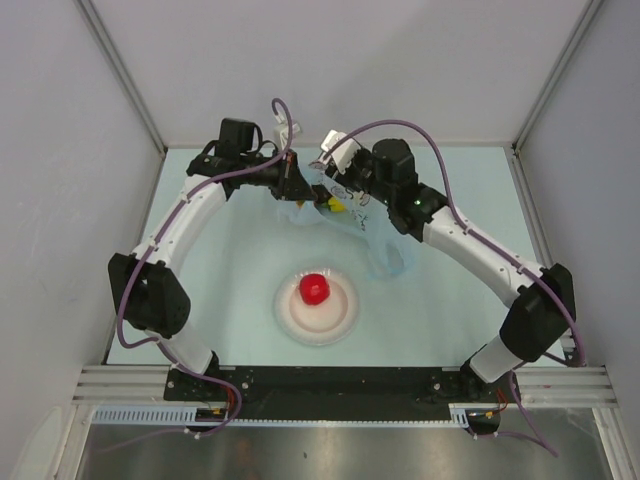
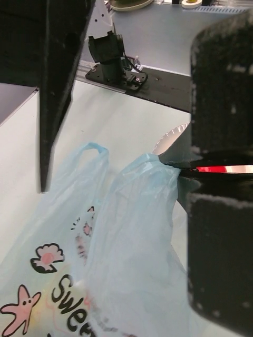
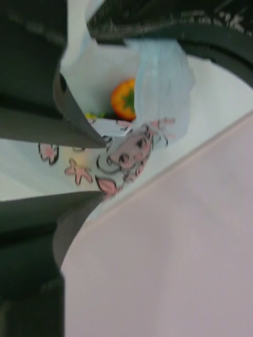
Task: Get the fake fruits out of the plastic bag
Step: Adjust the plastic bag at the center of the board, then take out the fake fruit from the plastic bag.
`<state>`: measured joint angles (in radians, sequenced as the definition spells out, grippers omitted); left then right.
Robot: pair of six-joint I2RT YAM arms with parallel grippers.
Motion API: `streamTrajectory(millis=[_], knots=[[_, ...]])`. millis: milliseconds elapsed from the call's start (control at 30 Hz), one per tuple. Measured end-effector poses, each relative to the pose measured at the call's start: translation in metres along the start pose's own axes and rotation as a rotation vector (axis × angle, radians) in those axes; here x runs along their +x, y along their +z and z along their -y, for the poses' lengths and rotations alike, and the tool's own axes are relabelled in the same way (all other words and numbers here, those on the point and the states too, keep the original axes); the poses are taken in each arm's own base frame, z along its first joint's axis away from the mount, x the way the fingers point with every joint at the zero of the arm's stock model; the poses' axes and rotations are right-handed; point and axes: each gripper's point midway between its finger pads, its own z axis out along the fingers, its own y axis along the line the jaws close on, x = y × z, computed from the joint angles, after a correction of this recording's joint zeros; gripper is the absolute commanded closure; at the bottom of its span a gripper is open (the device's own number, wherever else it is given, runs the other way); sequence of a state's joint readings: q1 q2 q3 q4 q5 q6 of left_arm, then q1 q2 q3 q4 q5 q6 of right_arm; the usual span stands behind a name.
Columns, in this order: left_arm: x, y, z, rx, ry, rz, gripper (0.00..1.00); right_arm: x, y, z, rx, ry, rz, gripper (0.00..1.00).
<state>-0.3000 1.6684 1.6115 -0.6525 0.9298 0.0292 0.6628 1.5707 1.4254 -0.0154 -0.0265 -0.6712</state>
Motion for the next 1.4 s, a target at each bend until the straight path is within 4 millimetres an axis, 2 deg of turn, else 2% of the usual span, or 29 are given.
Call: streamTrajectory(millis=[67, 100, 200, 300, 400, 533, 633, 833, 933, 967, 1033, 1167, 1233, 1367, 1400], knots=[[-0.001, 0.000, 0.001, 0.004, 0.000, 0.004, 1.00, 0.003, -0.001, -0.014, -0.060, 0.078, -0.010, 0.82], [-0.002, 0.000, 0.001, 0.008, 0.001, 0.005, 1.00, 0.009, 0.000, -0.024, -0.097, 0.116, -0.031, 0.89], [-0.003, 0.000, 0.003, 0.017, -0.003, 0.009, 1.00, 0.038, 0.005, -0.059, -0.208, 0.210, -0.123, 0.97], [-0.003, 0.000, 0.004, 0.022, -0.015, 0.010, 1.00, 0.066, 0.007, -0.090, -0.298, 0.270, -0.210, 0.99], [-0.004, 0.000, 0.005, 0.026, -0.016, 0.014, 1.00, 0.083, 0.006, -0.108, -0.345, 0.312, -0.270, 1.00], [-0.006, 0.001, 0.007, 0.036, -0.021, 0.019, 1.00, 0.090, 0.009, -0.115, -0.349, 0.361, -0.296, 1.00], [-0.008, 0.000, 0.010, 0.050, -0.023, 0.024, 1.00, 0.104, 0.017, -0.115, -0.325, 0.405, -0.327, 1.00], [-0.022, -0.007, 0.022, 0.076, 0.007, 0.045, 1.00, 0.155, 0.045, -0.114, -0.239, 0.469, -0.431, 1.00], [-0.022, -0.011, 0.026, 0.079, 0.005, 0.043, 1.00, 0.177, 0.062, -0.104, -0.162, 0.476, -0.473, 0.92], [-0.022, -0.012, 0.027, 0.082, 0.008, 0.043, 1.00, 0.183, 0.068, -0.098, -0.126, 0.479, -0.480, 0.83], [-0.021, -0.013, 0.029, 0.084, 0.013, 0.041, 1.00, 0.193, 0.077, -0.086, -0.048, 0.489, -0.498, 0.76], [-0.016, -0.013, 0.028, 0.087, 0.020, 0.033, 1.00, 0.201, 0.090, -0.066, 0.053, 0.517, -0.503, 0.59], [-0.011, -0.012, 0.027, 0.086, 0.019, 0.024, 1.00, 0.203, 0.094, -0.059, 0.087, 0.543, -0.504, 0.55], [-0.006, -0.011, 0.025, 0.084, 0.010, 0.012, 1.00, 0.208, 0.099, -0.052, 0.136, 0.587, -0.509, 0.31], [-0.006, -0.011, 0.025, 0.083, 0.009, 0.011, 1.00, 0.211, 0.101, -0.052, 0.145, 0.594, -0.513, 0.28]])
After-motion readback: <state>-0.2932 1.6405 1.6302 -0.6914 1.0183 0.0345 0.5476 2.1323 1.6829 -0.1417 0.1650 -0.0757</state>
